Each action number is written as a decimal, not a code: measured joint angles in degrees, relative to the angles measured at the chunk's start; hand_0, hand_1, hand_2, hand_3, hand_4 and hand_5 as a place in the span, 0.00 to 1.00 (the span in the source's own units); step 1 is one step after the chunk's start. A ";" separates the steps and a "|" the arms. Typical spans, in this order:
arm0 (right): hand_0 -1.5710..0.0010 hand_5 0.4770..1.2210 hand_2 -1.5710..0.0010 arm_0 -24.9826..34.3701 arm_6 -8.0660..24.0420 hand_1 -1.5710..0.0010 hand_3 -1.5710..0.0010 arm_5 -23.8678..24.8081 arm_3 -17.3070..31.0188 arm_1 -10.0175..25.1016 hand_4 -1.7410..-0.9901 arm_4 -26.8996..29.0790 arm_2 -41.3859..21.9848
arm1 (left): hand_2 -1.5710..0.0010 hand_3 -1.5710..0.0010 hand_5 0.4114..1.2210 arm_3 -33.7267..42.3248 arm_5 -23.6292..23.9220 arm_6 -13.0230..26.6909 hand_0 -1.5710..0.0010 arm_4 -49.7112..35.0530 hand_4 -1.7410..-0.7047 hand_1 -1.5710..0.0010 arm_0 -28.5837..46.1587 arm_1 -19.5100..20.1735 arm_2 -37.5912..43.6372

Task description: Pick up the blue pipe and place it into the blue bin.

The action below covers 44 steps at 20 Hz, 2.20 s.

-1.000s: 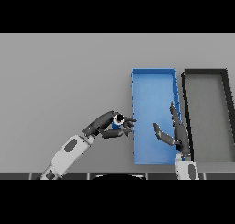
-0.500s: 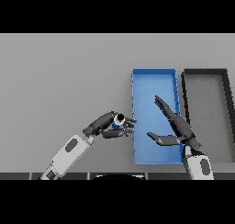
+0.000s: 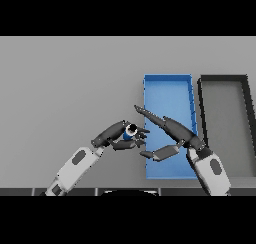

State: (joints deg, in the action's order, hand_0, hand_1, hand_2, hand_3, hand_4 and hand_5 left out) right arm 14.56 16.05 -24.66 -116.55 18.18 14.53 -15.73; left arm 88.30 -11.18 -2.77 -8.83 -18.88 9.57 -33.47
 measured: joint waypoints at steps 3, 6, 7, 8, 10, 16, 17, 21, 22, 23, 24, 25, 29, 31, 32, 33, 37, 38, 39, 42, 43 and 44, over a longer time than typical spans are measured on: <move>1.00 0.07 1.00 3.88 1.58 1.00 1.00 -1.77 2.31 -1.79 0.64 0.13 -2.60 | 0.00 0.07 1.00 0.15 -0.82 -1.00 0.00 -0.89 0.01 0.00 0.24 0.52 0.56; 1.00 0.07 1.00 8.50 4.07 1.00 1.00 -2.31 5.62 -3.88 0.68 0.45 -3.81 | 0.00 0.04 1.00 -0.52 -1.74 -1.33 0.00 -1.26 0.01 0.00 -0.40 0.53 0.89; 1.00 0.06 1.00 9.39 4.43 1.00 1.00 -2.15 7.11 -5.03 0.69 -0.48 -4.38 | 0.00 0.04 1.00 -0.38 -2.09 -0.66 0.00 -1.63 0.01 0.00 -0.38 0.58 0.84; 1.00 0.05 1.00 10.47 4.71 1.00 1.00 -2.09 7.77 -5.56 0.69 -0.55 -4.52 | 0.00 0.03 1.00 0.03 -2.22 -0.69 0.00 -1.94 0.01 0.00 -0.16 0.81 0.97; 1.00 0.05 0.99 11.86 5.33 1.00 1.00 -2.19 9.69 -6.65 0.69 -0.55 -4.63 | 0.00 0.04 1.00 -1.36 -2.52 -0.22 0.00 -2.15 0.01 0.00 -0.75 -0.12 0.98; 0.82 0.07 0.79 16.61 5.03 0.80 0.85 -5.52 15.68 -9.45 0.52 -0.24 -5.84 | 0.30 0.41 1.00 -0.30 -4.32 -2.94 0.21 -2.17 0.12 0.29 -0.62 1.28 1.28; 0.70 0.08 0.68 17.60 6.15 0.68 0.76 -5.84 16.51 -9.50 0.47 -0.36 -5.70 | 0.44 0.53 1.00 -0.83 -2.82 -0.40 0.37 1.32 0.15 0.43 -0.96 1.89 -0.01; 0.28 0.23 0.28 18.35 5.84 0.28 0.38 -6.86 17.50 -11.11 0.30 2.15 -6.57 | 0.30 0.63 0.97 0.45 -0.94 -0.78 0.28 2.92 0.06 0.29 -0.85 1.71 0.20; 0.23 0.31 0.22 18.14 6.42 0.22 0.30 -6.28 17.53 -11.49 0.33 2.93 -6.69 | 0.24 0.67 0.98 1.04 -1.33 -0.77 0.22 0.67 0.05 0.23 -0.92 0.63 0.91; 0.18 0.45 0.18 18.03 7.11 0.18 0.24 -5.62 17.57 -11.67 0.35 3.27 -6.50 | 0.19 0.66 0.98 1.27 -1.84 -1.42 0.18 -0.70 0.04 0.18 -0.50 0.72 1.36; 0.15 0.56 0.14 17.32 6.40 0.14 0.19 -5.36 17.70 -12.33 0.37 2.73 -6.58 | 0.15 0.66 0.99 0.91 -1.87 -2.09 0.14 -1.57 0.03 0.15 0.26 0.08 1.40; 0.12 0.65 0.11 16.59 4.88 0.11 0.15 -5.31 17.44 -12.48 0.38 1.99 -6.55 | 0.12 0.65 0.99 0.58 -2.13 -2.46 0.11 -1.98 0.03 0.12 0.22 -0.06 1.59; 0.05 0.85 0.05 15.84 1.75 0.05 0.06 -6.66 15.84 -12.38 0.36 -2.63 -6.76 | 0.05 0.66 1.00 0.39 -0.71 -4.48 0.05 -0.52 0.01 0.07 -0.84 0.78 0.35; 0.03 0.91 0.03 14.97 3.37 0.03 0.04 -7.35 15.14 -13.17 0.36 -2.77 -6.39 | 0.03 0.68 1.00 -0.37 -0.78 -5.34 0.05 -0.45 0.01 0.14 -1.87 1.98 0.10; 0.02 0.93 0.02 14.48 4.34 0.02 0.03 -8.00 15.27 -13.99 0.35 -1.67 -6.11 | 0.14 0.66 1.00 0.15 -0.44 -5.55 0.09 -0.19 0.10 0.22 -1.28 2.33 -0.79; 0.02 0.94 0.02 14.38 4.98 0.02 0.03 -8.25 15.40 -14.85 0.35 -1.41 -5.90 | 0.21 0.67 1.00 -0.35 -1.03 -6.03 0.10 -0.31 0.19 0.24 -1.78 2.93 -0.62; 0.01 0.98 0.01 13.89 7.18 0.01 0.01 -10.39 14.17 -16.84 0.35 -3.12 -4.98 | 0.67 0.86 0.99 -1.06 -3.69 -5.82 0.60 0.73 0.54 0.67 -2.82 3.99 -1.68; 0.01 0.98 0.01 13.43 6.44 0.01 0.01 -10.64 13.92 -17.47 0.34 -3.62 -4.74 | 0.73 0.89 0.95 -0.54 -5.04 -4.96 0.68 0.84 0.61 0.74 -2.81 4.70 -1.58; 0.01 0.98 0.01 12.92 6.68 0.01 0.01 -10.99 13.80 -17.91 0.34 -3.95 -4.35 | 0.79 0.91 0.87 -0.83 -5.53 -3.74 0.74 1.59 0.67 0.79 -3.07 4.57 -1.65; 0.00 0.99 0.00 11.90 5.02 0.00 0.00 -12.01 13.47 -19.45 0.34 -4.53 -2.87 | 0.89 0.96 0.60 -0.49 -4.27 -3.73 0.87 3.74 0.80 0.89 -2.83 4.86 -1.08; 0.00 0.99 0.00 12.42 5.31 0.00 0.00 -12.21 13.70 -20.13 0.34 -4.64 -2.40 | 0.91 0.96 0.53 -1.38 -3.73 -2.54 0.90 3.79 0.83 0.91 -3.30 4.80 -0.73; 0.00 0.99 0.00 13.26 6.86 0.00 0.00 -12.38 13.81 -20.73 0.34 -4.57 -1.87 | 0.93 0.97 0.47 -1.53 -3.70 -2.43 0.92 3.77 0.86 0.93 -3.39 5.17 -0.76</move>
State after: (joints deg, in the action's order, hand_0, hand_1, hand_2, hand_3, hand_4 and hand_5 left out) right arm 27.83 22.91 -37.04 -102.74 -2.55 9.96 -17.60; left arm 86.77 -14.88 -5.20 -5.06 -22.26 14.75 -34.22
